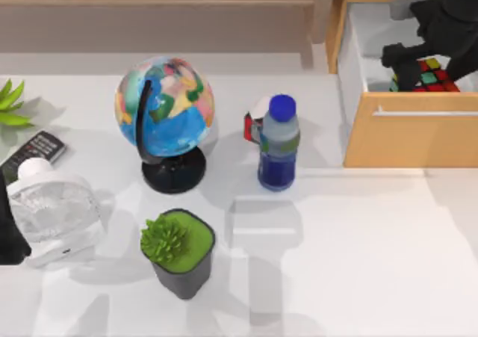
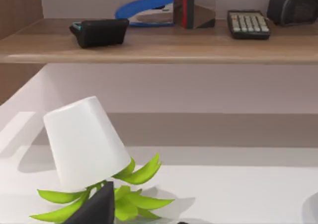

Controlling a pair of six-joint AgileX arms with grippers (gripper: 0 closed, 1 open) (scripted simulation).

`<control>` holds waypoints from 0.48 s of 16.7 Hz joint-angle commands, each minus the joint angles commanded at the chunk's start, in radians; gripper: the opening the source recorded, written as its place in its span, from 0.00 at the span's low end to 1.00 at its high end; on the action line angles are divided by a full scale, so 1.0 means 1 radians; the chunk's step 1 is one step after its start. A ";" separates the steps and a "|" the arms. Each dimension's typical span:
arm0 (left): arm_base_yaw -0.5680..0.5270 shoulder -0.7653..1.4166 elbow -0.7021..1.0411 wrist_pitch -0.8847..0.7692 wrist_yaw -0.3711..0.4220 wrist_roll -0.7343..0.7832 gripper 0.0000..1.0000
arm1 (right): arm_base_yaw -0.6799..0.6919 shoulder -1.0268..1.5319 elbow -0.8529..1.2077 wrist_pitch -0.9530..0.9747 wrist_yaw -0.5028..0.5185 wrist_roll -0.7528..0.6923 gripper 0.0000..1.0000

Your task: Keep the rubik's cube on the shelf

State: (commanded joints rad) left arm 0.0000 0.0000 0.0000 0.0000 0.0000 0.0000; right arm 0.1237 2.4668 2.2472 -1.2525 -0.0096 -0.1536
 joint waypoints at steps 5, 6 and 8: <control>0.000 0.000 0.000 0.000 0.000 0.000 1.00 | 0.003 -0.009 0.004 -0.014 0.009 -0.002 0.00; 0.000 0.000 0.000 0.000 0.000 0.000 1.00 | 0.007 -0.022 0.012 -0.035 0.021 -0.009 0.00; 0.000 0.000 0.000 0.000 0.000 0.000 1.00 | 0.029 -0.075 0.036 -0.091 0.052 -0.028 0.00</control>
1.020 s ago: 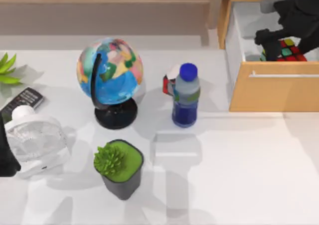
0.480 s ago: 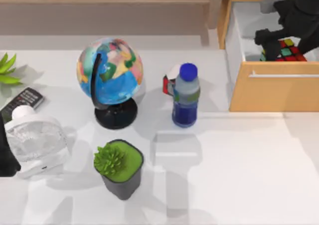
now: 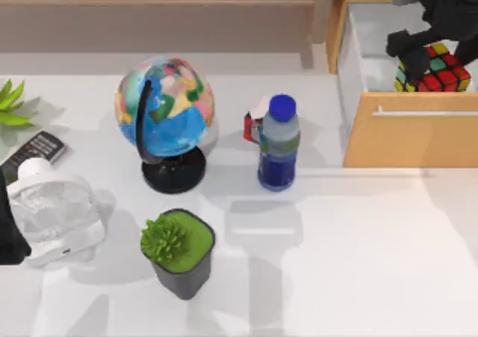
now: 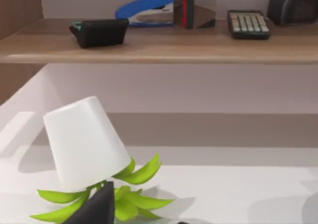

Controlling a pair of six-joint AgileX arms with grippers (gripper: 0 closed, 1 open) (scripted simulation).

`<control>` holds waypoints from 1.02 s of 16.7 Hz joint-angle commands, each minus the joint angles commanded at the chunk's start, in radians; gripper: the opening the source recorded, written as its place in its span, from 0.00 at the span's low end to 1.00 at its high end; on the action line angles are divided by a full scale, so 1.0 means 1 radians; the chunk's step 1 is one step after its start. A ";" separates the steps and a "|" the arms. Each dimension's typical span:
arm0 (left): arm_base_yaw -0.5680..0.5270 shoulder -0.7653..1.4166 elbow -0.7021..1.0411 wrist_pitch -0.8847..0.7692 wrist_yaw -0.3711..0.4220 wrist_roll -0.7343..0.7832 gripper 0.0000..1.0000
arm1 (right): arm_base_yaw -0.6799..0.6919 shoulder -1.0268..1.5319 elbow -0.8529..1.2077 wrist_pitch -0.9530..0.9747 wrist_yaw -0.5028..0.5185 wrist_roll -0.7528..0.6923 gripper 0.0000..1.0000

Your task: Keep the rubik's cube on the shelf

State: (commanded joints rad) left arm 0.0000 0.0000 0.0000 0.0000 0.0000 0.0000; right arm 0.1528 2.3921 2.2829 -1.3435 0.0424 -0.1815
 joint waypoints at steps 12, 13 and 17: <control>0.000 0.000 0.000 0.000 0.000 0.000 1.00 | -0.020 0.079 0.129 -0.051 -0.026 0.016 0.00; 0.000 0.000 0.000 0.000 0.000 0.000 1.00 | -0.027 0.088 0.120 -0.045 -0.044 0.024 0.00; 0.000 0.000 0.000 0.000 0.000 0.000 1.00 | -0.029 0.092 0.117 -0.043 -0.052 0.029 0.00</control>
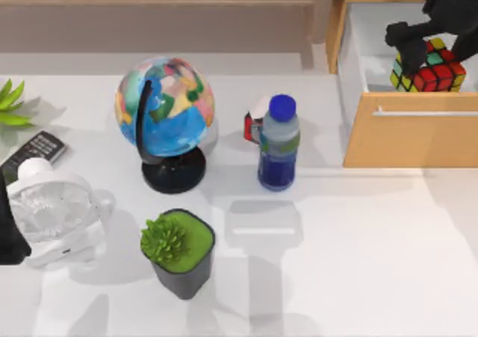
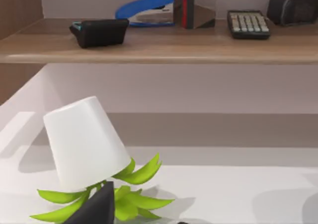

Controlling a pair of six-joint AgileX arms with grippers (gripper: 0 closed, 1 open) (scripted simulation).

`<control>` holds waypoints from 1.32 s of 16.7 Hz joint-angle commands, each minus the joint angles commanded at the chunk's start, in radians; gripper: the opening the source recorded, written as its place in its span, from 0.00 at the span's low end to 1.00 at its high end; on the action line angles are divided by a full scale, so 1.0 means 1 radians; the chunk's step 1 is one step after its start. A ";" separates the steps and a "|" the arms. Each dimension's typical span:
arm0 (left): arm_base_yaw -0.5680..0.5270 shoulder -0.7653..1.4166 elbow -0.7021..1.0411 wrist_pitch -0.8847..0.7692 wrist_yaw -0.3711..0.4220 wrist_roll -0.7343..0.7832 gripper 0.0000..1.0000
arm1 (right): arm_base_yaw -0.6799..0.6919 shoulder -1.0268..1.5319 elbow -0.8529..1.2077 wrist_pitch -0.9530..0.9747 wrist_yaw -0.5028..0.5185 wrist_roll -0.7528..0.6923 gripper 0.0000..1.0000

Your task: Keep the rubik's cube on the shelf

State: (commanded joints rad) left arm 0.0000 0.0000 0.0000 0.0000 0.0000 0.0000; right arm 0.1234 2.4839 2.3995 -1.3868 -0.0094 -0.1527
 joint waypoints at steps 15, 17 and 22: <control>0.000 0.000 0.000 0.000 0.000 0.000 1.00 | 0.278 -0.381 -0.299 0.277 0.148 0.019 0.00; 0.000 0.000 0.000 0.000 0.000 0.000 1.00 | 0.348 -0.420 -0.378 0.392 0.189 0.024 0.00; 0.000 0.000 0.000 0.000 0.000 0.000 1.00 | 0.482 -0.454 -0.566 0.786 0.321 0.038 0.00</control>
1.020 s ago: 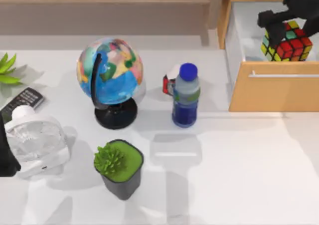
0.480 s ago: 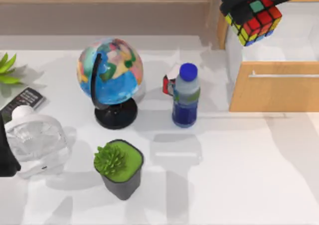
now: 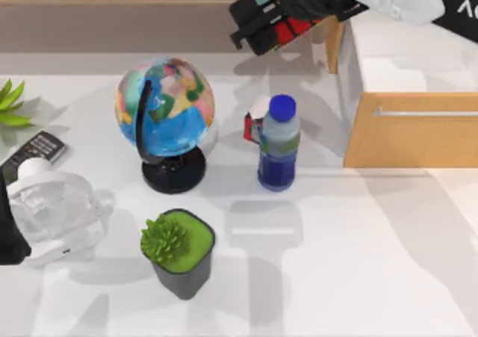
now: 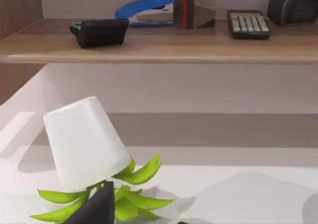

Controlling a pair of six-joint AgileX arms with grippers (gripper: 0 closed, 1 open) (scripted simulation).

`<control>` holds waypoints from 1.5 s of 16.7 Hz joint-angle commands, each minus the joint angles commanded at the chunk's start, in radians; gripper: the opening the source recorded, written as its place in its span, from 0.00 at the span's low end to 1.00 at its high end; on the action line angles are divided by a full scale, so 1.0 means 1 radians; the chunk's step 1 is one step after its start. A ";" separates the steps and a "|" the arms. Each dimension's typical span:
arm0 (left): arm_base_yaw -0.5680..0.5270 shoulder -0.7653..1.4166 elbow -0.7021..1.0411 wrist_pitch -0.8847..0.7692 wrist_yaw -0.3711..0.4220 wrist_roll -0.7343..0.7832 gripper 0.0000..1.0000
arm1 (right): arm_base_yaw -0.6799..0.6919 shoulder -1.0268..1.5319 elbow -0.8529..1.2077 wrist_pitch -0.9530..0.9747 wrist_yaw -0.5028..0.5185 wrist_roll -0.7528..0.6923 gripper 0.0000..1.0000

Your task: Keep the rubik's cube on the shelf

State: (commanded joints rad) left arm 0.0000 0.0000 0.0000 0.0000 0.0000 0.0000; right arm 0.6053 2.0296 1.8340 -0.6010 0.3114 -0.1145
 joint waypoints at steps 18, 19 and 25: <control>0.000 0.000 0.000 0.000 0.000 0.000 1.00 | 0.187 0.223 -0.418 1.527 0.488 0.029 0.00; 0.000 0.000 0.000 0.000 0.000 0.000 1.00 | 0.190 0.232 -0.426 1.562 0.499 0.029 0.00; 0.000 0.000 0.000 0.000 0.000 0.000 1.00 | 0.193 0.245 -0.435 1.606 0.513 0.029 0.00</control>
State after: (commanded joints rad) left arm 0.0000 0.0000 0.0000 0.0000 0.0000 0.0000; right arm 0.7987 2.2744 1.3988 1.0048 0.8243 -0.0859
